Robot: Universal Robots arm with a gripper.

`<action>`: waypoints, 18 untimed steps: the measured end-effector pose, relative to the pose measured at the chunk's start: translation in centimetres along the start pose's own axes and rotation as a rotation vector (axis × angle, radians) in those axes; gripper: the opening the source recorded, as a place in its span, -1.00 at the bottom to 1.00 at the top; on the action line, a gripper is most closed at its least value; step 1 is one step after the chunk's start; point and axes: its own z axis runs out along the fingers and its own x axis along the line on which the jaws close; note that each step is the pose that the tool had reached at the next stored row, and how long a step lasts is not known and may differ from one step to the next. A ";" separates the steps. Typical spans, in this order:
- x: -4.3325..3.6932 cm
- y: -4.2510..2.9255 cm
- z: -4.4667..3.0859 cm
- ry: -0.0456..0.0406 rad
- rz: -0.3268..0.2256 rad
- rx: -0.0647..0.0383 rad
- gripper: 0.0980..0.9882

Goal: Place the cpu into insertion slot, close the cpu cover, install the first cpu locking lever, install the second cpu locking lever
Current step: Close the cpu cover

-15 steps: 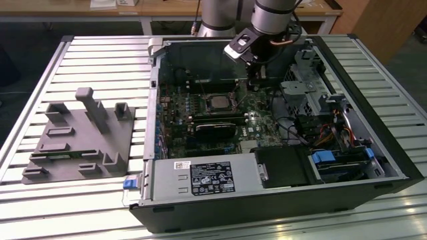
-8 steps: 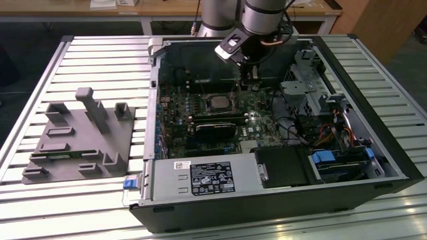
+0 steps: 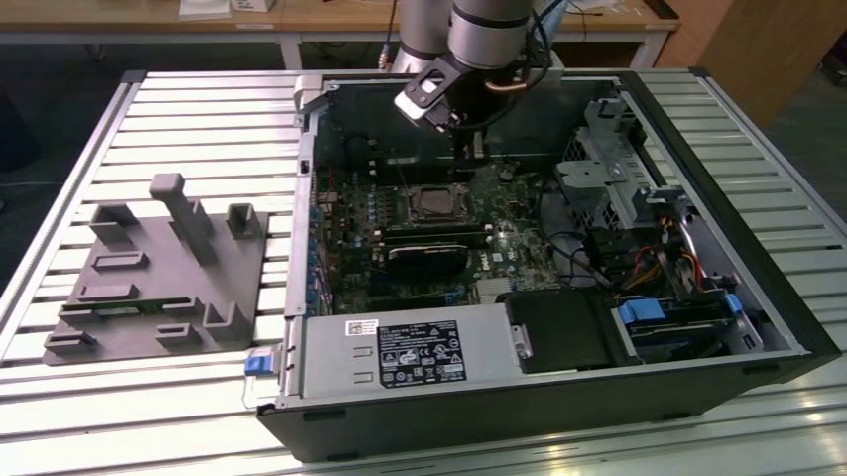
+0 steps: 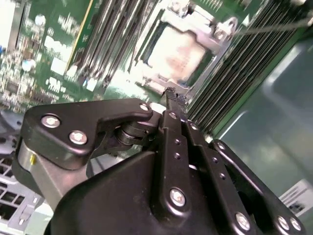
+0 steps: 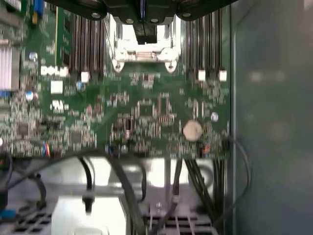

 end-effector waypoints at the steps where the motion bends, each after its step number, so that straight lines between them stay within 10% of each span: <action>1: -0.01 -0.36 0.01 0.0000 0.000 -0.001 -0.98; 4: -0.51 -2.24 0.34 0.0022 0.000 -0.010 -0.98; 14: -1.08 -2.70 1.53 0.0072 0.000 -0.011 -0.98; 18: -1.08 -3.04 1.71 0.0466 -0.004 -0.012 -0.98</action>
